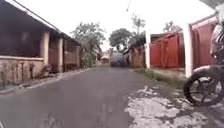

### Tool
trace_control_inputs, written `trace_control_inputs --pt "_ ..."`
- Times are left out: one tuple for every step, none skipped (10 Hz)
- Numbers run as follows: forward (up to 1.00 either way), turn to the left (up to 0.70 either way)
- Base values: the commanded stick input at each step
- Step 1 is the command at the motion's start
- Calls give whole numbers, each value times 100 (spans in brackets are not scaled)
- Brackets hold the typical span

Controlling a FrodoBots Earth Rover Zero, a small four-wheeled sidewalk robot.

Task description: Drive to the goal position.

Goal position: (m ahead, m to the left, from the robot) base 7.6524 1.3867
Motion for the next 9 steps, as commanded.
trace_control_inputs --pt "70 0" --pt "70 0" --pt "70 0" --pt "70 0" --pt "70 0" --pt "70 0" --pt "70 0" --pt "70 0" --pt "70 0"
